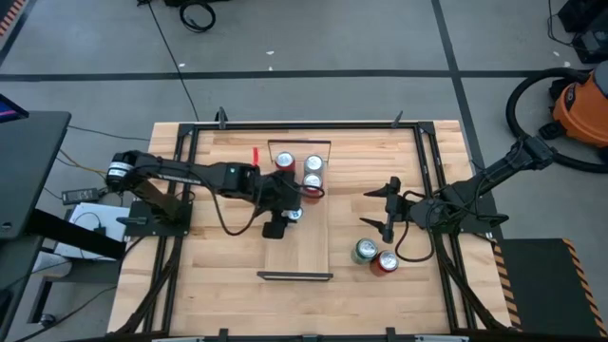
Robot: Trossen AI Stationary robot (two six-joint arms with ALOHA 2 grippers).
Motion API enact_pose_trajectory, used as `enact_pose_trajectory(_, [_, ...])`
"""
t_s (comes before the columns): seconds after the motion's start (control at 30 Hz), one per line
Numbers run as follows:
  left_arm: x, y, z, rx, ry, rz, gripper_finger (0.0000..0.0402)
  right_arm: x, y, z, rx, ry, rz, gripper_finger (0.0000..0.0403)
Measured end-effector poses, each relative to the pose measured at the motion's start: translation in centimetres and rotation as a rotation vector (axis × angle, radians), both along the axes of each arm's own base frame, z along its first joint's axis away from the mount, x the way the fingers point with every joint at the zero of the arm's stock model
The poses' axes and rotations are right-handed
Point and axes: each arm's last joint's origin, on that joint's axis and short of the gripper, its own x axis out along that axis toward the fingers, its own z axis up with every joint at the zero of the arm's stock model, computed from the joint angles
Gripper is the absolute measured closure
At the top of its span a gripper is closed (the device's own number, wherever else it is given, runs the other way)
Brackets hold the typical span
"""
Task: Place canned beverage on shelf
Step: Put the blue soda can on the shelf
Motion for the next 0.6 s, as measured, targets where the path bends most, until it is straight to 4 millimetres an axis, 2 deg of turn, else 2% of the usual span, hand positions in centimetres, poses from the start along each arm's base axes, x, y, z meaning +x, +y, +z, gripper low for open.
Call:
enact_pose_trajectory(0.13, [-1.6,0.1,0.2,-0.003,-0.064,0.017,0.0143,0.0,0.0,-0.1,0.021,0.001,-0.005,0.0044])
enact_pose_trajectory(0.4, [-6.4,0.6,-1.3,-0.016,-0.302,0.05,0.0143,0.4,0.1,-0.2,0.024,-0.006,-0.012,0.0044])
enact_pose_trajectory(0.53, [-7.7,1.0,-2.3,0.028,-0.301,0.024,0.0143,0.6,-0.1,-0.2,0.011,-0.009,-0.021,0.0044])
enact_pose_trajectory(0.6, [-7.6,1.2,-2.3,0.035,-0.307,0.016,0.0143,0.7,-0.3,-0.2,0.009,-0.007,-0.027,0.0044])
